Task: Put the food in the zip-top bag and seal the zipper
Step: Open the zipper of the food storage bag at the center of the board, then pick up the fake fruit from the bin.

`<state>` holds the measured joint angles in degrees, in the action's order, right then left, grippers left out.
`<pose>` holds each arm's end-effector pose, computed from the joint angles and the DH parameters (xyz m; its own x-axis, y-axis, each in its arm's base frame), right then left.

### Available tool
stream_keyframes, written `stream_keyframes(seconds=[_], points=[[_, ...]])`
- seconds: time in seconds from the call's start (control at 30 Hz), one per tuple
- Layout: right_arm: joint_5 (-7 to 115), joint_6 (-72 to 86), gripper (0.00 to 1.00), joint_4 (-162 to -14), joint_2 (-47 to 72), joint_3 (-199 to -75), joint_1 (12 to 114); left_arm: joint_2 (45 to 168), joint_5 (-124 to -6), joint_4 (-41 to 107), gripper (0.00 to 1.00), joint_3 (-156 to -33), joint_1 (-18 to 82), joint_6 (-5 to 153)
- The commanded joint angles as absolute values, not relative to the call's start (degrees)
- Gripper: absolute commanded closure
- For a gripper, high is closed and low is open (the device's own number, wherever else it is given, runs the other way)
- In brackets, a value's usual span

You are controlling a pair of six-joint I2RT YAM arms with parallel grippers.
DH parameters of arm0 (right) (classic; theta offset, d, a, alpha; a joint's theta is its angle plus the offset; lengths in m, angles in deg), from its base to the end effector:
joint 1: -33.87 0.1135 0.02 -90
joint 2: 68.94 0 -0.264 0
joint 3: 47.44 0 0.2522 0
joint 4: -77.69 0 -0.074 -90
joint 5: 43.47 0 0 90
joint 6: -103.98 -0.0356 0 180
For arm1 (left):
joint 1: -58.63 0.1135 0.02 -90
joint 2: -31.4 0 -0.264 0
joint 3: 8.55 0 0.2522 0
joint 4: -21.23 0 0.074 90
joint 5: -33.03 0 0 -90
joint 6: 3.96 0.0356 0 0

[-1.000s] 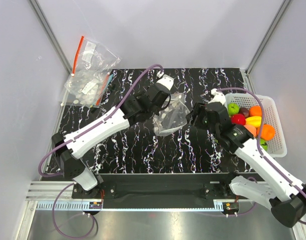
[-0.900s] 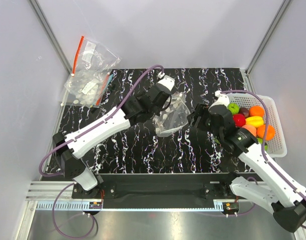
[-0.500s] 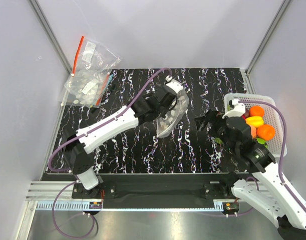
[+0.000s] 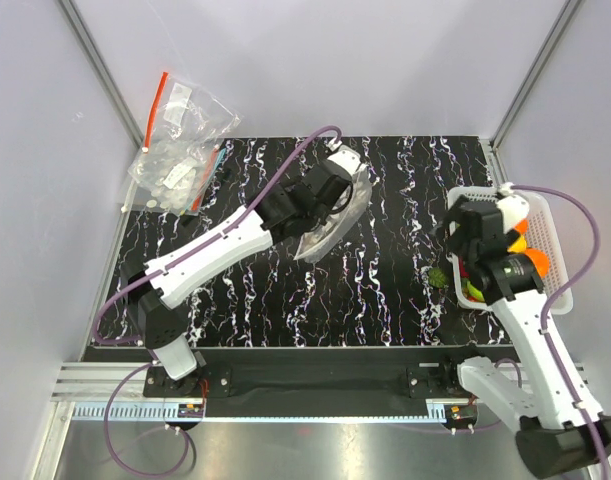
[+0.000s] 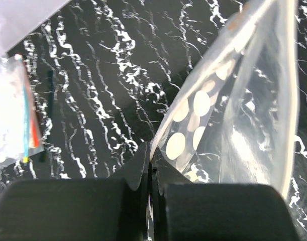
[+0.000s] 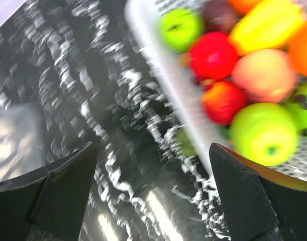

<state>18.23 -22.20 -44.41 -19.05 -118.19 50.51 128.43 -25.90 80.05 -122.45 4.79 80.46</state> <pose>0.1674 0.0324 0.3418 -0.4007 0.4227 -0.8129 0.4299 0.8702 0.2407 0.2340 -0.2890 0.3789 -0.4378 0.4579 -0.7737 0.4245 0.8639 0.2710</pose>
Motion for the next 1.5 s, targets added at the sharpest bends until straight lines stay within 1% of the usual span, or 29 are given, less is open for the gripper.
stream_keyframes(seconds=[0.0,0.03,0.1,0.13,0.37,0.5,0.53,0.6,0.63,0.87,1.17,1.3,1.4,1.47], points=[[25.9,-19.2,0.00,-46.5,-17.8,-119.6,40.4,128.6,-22.2,80.9,1.00,-125.1,4.8,81.9],[27.9,-18.8,0.00,-47.0,-17.2,-119.0,36.6,128.8,-22.3,80.8,1.00,-125.1,4.7,81.7],[29.5,-18.9,0.00,-48.6,-14.8,-118.4,34.2,129.0,-23.6,80.4,1.00,-124.9,4.5,81.6],[30.4,-19.0,0.00,-49.4,-14.1,-117.6,30.8,129.5,-23.9,80.2,1.00,-124.8,4.2,81.6],[29.8,-19.2,0.00,-55.9,-6.9,-116.0,25.4,131.3,-27.1,78.0,1.00,-123.7,3.3,80.5],[33.4,-17.8,0.00,-58.9,-1.9,-116.8,21.9,131.2,-30.1,76.0,1.00,-121.6,3.3,79.9],[34.3,-17.4,0.05,-59.5,-1.0,-117.1,21.1,131.5,-30.5,76.0,1.00,-121.8,3.3,79.9],[36.7,-17.0,0.09,-61.4,1.5,-117.2,19.3,131.7,-32.2,75.6,1.00,-121.6,3.3,79.7],[37.6,-16.9,0.12,-62.1,2.3,-117.3,18.8,131.9,-32.8,75.1,1.00,-121.6,3.3,79.7],[41.2,-16.6,0.13,-66.6,9.7,-117.8,18.2,132.2,-34.9,73.8,1.00,-120.3,3.2,79.8],[38.7,-16.6,0.17,-68.3,17.1,-119.7,17.4,130.8,-35.9,72.2,1.00,-118.0,3.1,80.3],[35.3,-18.2,0.18,-68.4,18.6,-119.6,17.2,130.4,-36.0,72.0,1.00,-117.6,3.1,80.4],[34.7,-18.7,0.18,-68.9,19.5,-119.9,17.0,130.0,-36.3,71.7,1.00,-117.1,3.2,80.4],[34.7,-18.9,0.16,-69.0,20.7,-120.3,16.9,129.9,-36.4,71.7,1.00,-116.9,3.1,80.4]])
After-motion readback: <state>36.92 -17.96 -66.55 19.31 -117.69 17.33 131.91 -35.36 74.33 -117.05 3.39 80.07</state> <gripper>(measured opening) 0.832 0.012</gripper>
